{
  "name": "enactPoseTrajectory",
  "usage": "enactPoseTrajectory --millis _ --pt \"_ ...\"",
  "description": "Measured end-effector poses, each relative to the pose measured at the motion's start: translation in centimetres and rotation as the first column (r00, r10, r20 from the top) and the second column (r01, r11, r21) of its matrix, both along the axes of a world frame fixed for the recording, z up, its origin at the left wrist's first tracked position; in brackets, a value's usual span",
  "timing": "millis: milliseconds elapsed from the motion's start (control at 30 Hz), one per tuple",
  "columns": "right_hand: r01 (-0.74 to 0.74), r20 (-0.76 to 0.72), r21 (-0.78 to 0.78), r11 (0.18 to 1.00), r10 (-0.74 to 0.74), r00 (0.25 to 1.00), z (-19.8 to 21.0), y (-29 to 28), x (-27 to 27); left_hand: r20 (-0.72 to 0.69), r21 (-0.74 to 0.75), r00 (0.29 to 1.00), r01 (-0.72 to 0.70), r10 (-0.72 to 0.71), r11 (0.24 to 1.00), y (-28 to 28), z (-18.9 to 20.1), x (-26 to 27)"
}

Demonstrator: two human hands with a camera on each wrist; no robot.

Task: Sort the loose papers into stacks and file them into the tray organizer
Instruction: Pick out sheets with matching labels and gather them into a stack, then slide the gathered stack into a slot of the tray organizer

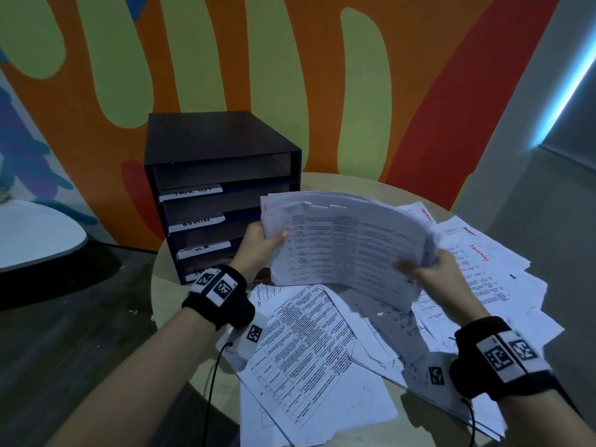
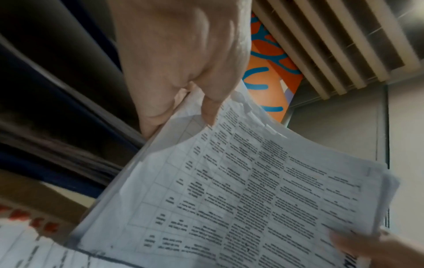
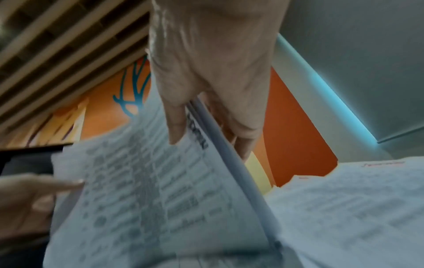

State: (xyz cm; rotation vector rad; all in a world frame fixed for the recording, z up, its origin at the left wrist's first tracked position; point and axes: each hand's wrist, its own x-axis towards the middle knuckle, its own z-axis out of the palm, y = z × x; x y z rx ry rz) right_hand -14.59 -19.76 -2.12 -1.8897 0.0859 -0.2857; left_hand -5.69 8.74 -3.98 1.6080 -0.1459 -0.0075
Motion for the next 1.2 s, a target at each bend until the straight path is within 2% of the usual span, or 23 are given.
enactPoseTrajectory --millis 67,133,167,233,300,367,400,433,467,533,567,600,667,733,833,933,1033,1100,1167,1200 --pt "0.012 -0.084 -0.061 0.998 -0.018 0.996 -1.0 0.3 0.1 -0.021 0.014 1.0 -0.012 0.013 1.0 0.2 -0.8 0.2" --pt "0.047 -0.064 -0.076 0.996 -0.052 0.997 -0.9 0.6 0.3 0.02 0.034 1.0 -0.008 0.008 0.999 0.4 -0.3 0.3" --pt "0.06 -0.042 -0.067 0.996 -0.063 0.997 -0.5 0.7 0.4 0.069 0.071 0.997 -0.032 0.027 0.997 0.6 0.4 0.4" --pt "0.063 -0.015 -0.03 0.998 -0.063 0.998 0.4 0.7 0.6 0.244 0.221 0.963 -0.175 0.119 0.96 1.0 1.9 0.8" --pt "0.049 -0.065 0.012 0.999 -0.048 0.997 0.8 0.8 0.8 0.483 0.311 0.849 -0.395 0.214 0.864 2.0 4.1 0.6" --pt "0.017 -0.202 0.063 0.998 -0.004 0.979 0.6 1.1 0.7 0.68 0.305 0.671 -0.626 0.297 0.718 3.7 6.6 -0.1" --pt "-0.004 -0.28 0.079 0.997 0.026 0.96 0.4 1.3 0.6 0.73 0.312 0.607 -0.704 0.314 0.638 4.8 7.6 -0.2" --pt "-0.031 -0.349 0.098 0.995 0.063 0.935 -0.1 1.4 0.6 0.746 0.349 0.585 -0.751 0.318 0.561 5.9 8.6 -0.4" --pt "-0.062 -0.39 0.128 0.99 0.107 0.915 -0.5 1.7 0.7 0.736 0.414 0.598 -0.769 0.318 0.487 7.1 9.1 -0.2" --pt "-0.078 -0.425 0.182 0.98 0.15 0.893 -0.9 2.8 0.8 0.673 0.568 0.67 -0.739 0.314 0.361 9.2 9.8 0.1" --pt "-0.062 -0.439 0.228 0.972 0.159 0.884 -1.0 3.5 1.0 0.629 0.626 0.711 -0.703 0.315 0.338 10.0 10.0 0.1" --pt "-0.047 -0.445 0.288 0.956 0.177 0.878 -1.1 4.0 1.2 0.592 0.66 0.744 -0.668 0.309 0.344 10.8 10.0 0.2" --pt "0.018 -0.451 0.383 0.923 0.17 0.876 -1.1 5.5 1.9 0.558 0.679 0.788 -0.614 0.261 0.404 12.0 9.9 0.2" --pt "0.091 -0.453 0.445 0.891 0.137 0.881 -1.0 6.9 2.7 0.554 0.661 0.807 -0.575 0.203 0.482 12.7 10.0 0.0" --pt "0.138 -0.436 0.485 0.864 0.102 0.894 -0.9 9.4 3.7 0.513 0.629 0.831 -0.534 0.214 0.565 13.3 10.5 -0.7" --pt "0.19 -0.425 0.517 0.834 0.058 0.903 -1.0 12.5 4.6 0.521 0.584 0.823 -0.537 0.227 0.609 13.8 10.3 -0.9" --pt "0.171 -0.43 0.546 0.82 0.099 0.897 -0.5 16.4 5.2 0.555 0.541 0.802 -0.551 0.222 0.636 14.0 9.5 -0.6" --pt "0.152 -0.402 0.597 0.787 0.13 0.906 0.3 18.6 5.6 0.59 0.497 0.774 -0.573 0.23 0.651 14.1 9.0 -0.3" --pt "0.168 -0.414 0.555 0.814 0.096 0.905 0.7 20.2 6.6 0.634 0.435 0.73 -0.61 0.256 0.662 14.2 8.4 0.0" --pt "0.195 -0.418 0.597 0.778 0.095 0.903 1.0 21.2 7.2 0.665 0.392 0.696 -0.634 0.271 0.666 14.4 8.0 0.2"
